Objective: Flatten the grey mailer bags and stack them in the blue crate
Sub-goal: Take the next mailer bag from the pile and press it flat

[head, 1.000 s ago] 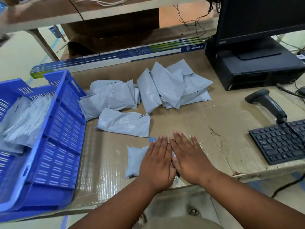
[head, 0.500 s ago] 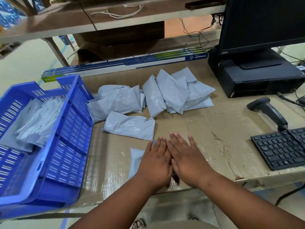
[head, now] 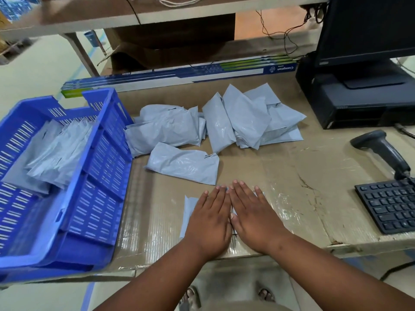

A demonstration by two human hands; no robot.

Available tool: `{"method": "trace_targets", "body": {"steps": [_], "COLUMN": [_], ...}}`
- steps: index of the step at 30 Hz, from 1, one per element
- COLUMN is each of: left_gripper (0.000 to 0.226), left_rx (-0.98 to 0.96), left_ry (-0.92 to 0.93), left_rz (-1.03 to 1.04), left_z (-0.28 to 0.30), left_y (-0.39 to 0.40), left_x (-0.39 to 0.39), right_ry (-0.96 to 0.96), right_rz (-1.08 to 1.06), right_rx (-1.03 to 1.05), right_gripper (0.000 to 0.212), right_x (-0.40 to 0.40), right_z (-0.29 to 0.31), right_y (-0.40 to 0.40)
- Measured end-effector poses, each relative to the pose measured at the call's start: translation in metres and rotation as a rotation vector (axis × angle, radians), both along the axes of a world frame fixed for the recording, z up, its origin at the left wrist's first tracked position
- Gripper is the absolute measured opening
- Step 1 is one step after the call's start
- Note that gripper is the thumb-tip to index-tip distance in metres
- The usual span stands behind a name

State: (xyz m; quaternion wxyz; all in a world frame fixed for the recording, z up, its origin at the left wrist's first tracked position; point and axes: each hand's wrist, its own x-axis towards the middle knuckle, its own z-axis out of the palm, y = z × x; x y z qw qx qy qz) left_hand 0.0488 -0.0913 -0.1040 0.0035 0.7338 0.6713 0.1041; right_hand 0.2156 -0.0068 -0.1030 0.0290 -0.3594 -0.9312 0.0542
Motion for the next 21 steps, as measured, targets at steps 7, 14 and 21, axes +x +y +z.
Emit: {"method": "trace_targets", "body": {"steps": [7, 14, 21], "left_gripper": [0.066, 0.064, 0.063], "left_rx": [-0.012, -0.039, -0.009], "left_ry": [-0.015, -0.029, 0.019], "left_rz": [0.004, -0.026, 0.040], "left_z": [-0.004, 0.000, 0.010], "left_y": [0.000, -0.001, -0.013], "left_x": [-0.002, -0.009, -0.038], "right_ry": [-0.010, -0.031, -0.013], "right_rz": [0.005, -0.003, 0.077], "right_rx": [-0.003, -0.018, 0.053], "right_gripper": [0.070, 0.072, 0.070], "right_x": [0.000, 0.000, -0.024], "right_z": [-0.004, 0.002, 0.022], "right_y": [0.003, 0.002, -0.008]}}
